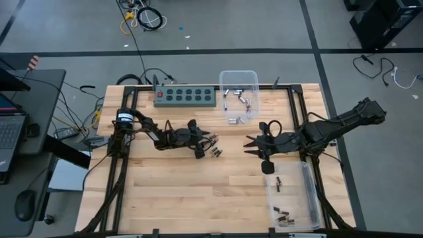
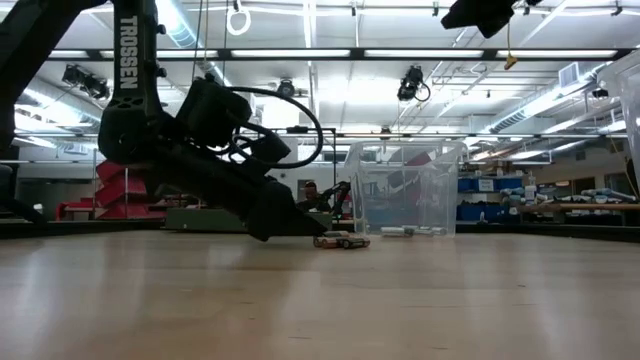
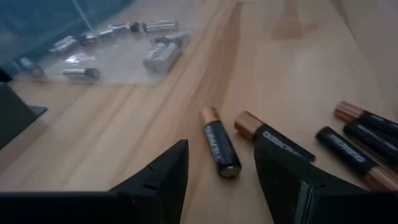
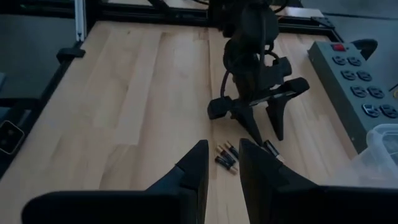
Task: Sort batteries
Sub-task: Put the black battery into the bottom transparent bin
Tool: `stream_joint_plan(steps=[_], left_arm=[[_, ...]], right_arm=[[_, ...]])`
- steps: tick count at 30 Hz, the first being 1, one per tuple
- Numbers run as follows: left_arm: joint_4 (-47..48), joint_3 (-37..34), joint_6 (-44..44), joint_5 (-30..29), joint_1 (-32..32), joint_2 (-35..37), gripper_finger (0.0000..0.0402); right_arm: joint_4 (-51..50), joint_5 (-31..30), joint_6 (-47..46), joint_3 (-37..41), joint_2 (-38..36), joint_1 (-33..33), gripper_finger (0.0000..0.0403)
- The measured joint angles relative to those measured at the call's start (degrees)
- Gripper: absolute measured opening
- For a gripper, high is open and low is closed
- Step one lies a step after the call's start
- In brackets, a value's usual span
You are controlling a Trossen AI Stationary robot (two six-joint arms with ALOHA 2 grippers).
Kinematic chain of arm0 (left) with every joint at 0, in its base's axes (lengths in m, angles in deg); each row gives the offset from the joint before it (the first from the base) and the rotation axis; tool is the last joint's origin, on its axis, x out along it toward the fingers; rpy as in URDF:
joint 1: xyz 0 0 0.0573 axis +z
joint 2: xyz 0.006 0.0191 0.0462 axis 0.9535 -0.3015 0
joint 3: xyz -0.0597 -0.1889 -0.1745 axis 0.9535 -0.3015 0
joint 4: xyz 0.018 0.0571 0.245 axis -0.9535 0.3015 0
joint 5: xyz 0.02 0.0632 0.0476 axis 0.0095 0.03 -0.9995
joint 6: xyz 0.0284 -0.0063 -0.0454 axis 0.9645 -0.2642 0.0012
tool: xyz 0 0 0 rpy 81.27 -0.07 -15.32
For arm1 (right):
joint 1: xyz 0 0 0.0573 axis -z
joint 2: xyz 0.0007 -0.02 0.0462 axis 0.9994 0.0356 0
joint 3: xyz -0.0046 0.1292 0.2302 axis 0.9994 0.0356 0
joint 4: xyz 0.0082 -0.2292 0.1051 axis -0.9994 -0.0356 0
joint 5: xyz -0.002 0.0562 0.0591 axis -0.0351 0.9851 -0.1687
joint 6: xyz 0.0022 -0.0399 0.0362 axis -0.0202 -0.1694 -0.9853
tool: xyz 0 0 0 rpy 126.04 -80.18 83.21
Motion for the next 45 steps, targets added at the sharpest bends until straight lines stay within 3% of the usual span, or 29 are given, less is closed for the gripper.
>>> stream_joint_plan(steps=[8, 25, 30, 39, 45], left_arm=[[0.4, 0.0, 1.5, 4.9, 1.9, 0.0, 0.0184], [-1.1, 0.2, 1.0, 6.9, 3.0, -2.7, 0.0169], [-0.8, 0.2, 1.1, 5.6, 2.9, -2.8, 0.0132], [-1.1, 0.2, -0.3, 3.4, 2.9, -2.8, 0.0022], [-2.2, 0.1, -0.4, 1.6, 2.5, -2.9, 0.0014]], right_arm=[[2.1, 0.0, -0.1, 0.0, 3.8, 1.4, 0.0075], [3.6, 0.0, 0.8, 0.0, 4.5, 2.9, 0.0075], [4.9, 0.0, 1.3, 0.0, 4.5, 2.9, 0.0075], [7.9, -2.0, 4.5, 0.0, 4.5, 3.1, 0.0075], [8.2, -2.0, 5.4, 0.0, 4.5, 3.2, 0.0075]])
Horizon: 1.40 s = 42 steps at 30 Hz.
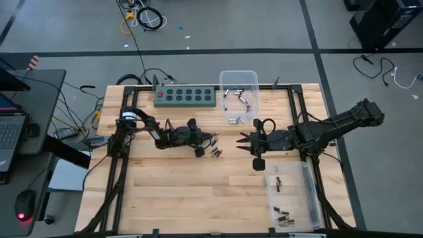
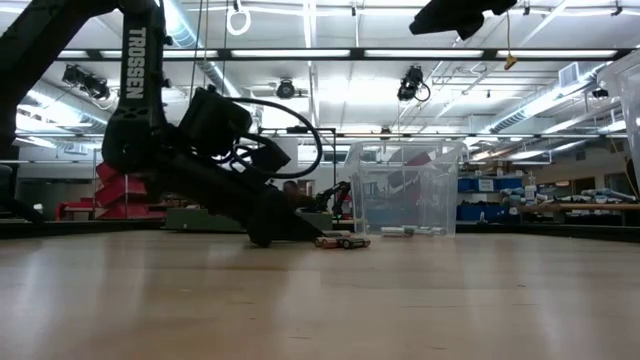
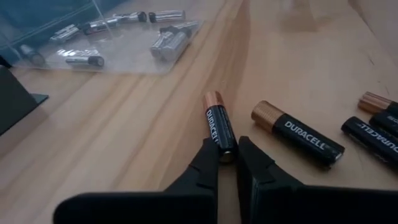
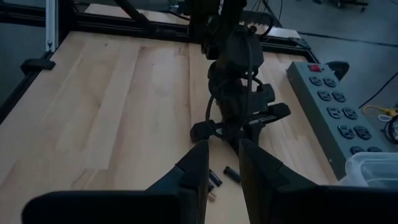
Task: Sort batteries
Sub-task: Put the black battery into the bottom transparent bin
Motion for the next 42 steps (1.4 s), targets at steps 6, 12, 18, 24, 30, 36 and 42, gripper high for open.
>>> stream_joint_plan(steps=[6, 12, 18, 24, 30, 36, 42], left_arm=[[-5.0, -0.2, 2.3, -3.1, -1.3, -0.2, 0.0016], [-19.8, -3.1, 3.3, -3.8, -2.7, -0.2, 0.0016], [-23.8, -5.7, 3.8, -2.8, -3.6, 5.0, 0.0016], [-23.9, -6.4, 8.5, 4.1, -5.8, 12.4, 0.0016], [-23.9, -6.3, 13.3, 11.3, -8.4, 20.3, 0.0016], [-23.4, -6.7, 16.5, 11.5, -9.3, 23.0, 0.0016], [-23.6, -6.7, 16.7, 11.2, -9.3, 22.9, 0.0017]], right_arm=[[0.2, 0.0, 0.0, 0.0, 0.0, 0.0, 0.0075], [1.2, 0.0, 0.6, 0.0, 0.0, 0.0, 0.0075], [4.5, 0.0, 2.6, 0.0, 0.4, 0.6, 0.0075], [12.3, -0.4, 8.8, 0.0, 4.5, 2.6, 0.0075], [21.2, 2.0, 14.5, 0.0, 10.1, 3.9, 0.0081], [27.4, 2.7, 17.0, 0.0, 12.7, 3.8, 0.011], [28.7, 2.4, 17.1, 0.0, 13.6, 4.6, 0.0142]])
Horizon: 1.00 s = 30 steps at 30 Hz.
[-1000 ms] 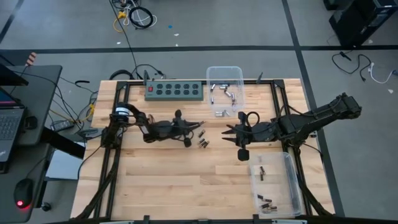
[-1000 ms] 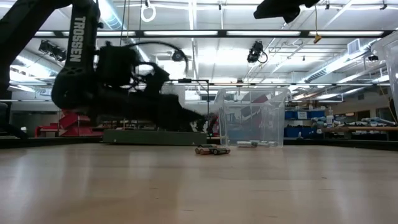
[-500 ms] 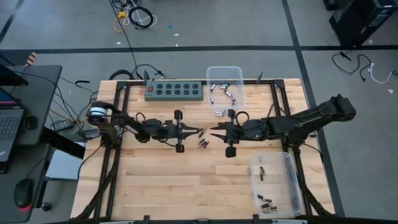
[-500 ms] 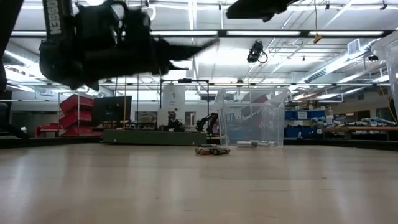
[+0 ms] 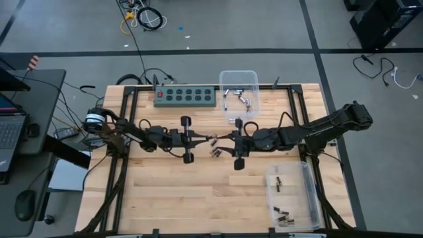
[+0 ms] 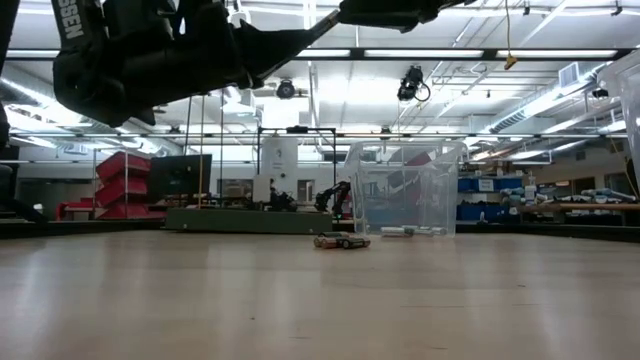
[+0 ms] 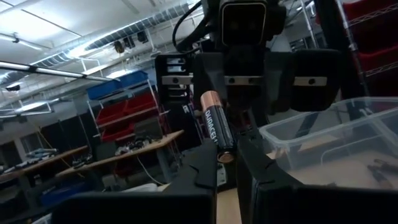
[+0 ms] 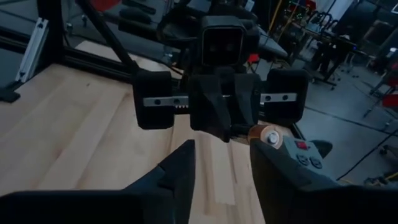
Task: Sort batteries
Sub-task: Put the black battery into the bottom transparent bin
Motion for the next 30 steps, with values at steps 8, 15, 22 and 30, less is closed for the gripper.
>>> stream_joint_plan(steps=[8, 15, 22, 30], left_arm=[[-0.3, 0.0, 0.3, -8.0, -0.1, 0.0, 0.0017], [0.3, 0.0, 1.7, -4.0, -0.1, 0.0, 0.0017], [0.4, 0.1, 1.5, -5.1, -0.1, -0.1, 0.0017], [1.8, 3.4, 1.6, 0.5, -0.1, -0.1, 0.0017]], right_arm=[[-2.1, -1.2, -0.6, 0.0, -1.3, 0.5, 0.0171], [-4.6, -7.8, -1.7, 0.0, -2.4, 0.7, 0.0176], [1.0, 0.4, -1.3, 0.0, -2.4, 2.4, 0.0177], [1.9, 4.8, -1.9, 0.0, -2.4, 3.7, 0.0177]])
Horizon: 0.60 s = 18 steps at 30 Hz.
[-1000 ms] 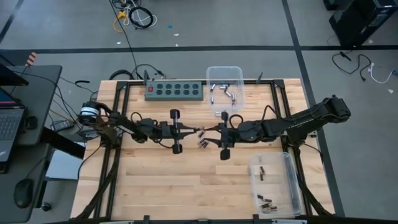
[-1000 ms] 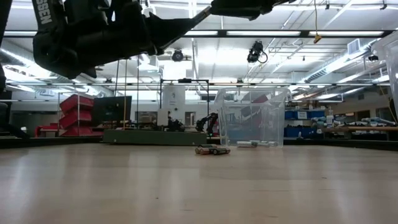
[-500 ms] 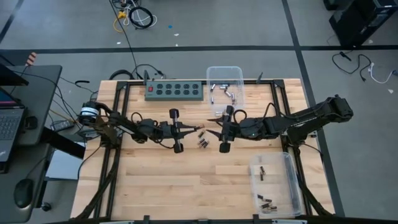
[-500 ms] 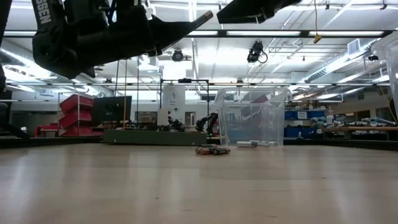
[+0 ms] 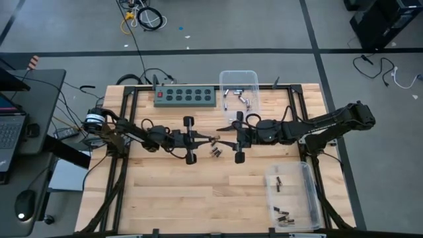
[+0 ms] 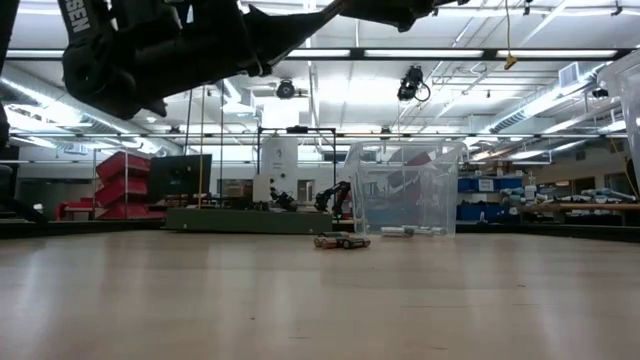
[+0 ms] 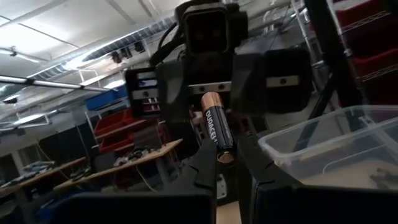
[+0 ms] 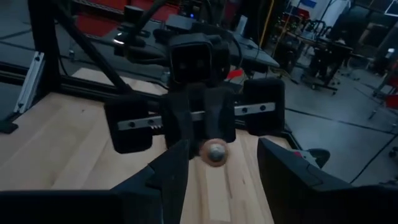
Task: Sort batteries
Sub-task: Put the black battery into the bottom transparent bin
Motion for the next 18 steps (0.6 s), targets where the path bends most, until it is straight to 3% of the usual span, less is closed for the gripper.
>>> stream_joint_plan(steps=[10, 18], left_arm=[[0.6, 0.5, 0.9, 0.2, 0.0, 0.0, 0.0017], [0.6, 0.7, 0.9, 0.2, 0.0, 0.0, 0.0017]], right_arm=[[1.0, 2.7, 0.5, 0.0, 0.0, 0.0, 0.0174], [1.2, 2.9, 1.9, 0.0, 0.0, 0.0, 0.0149]])
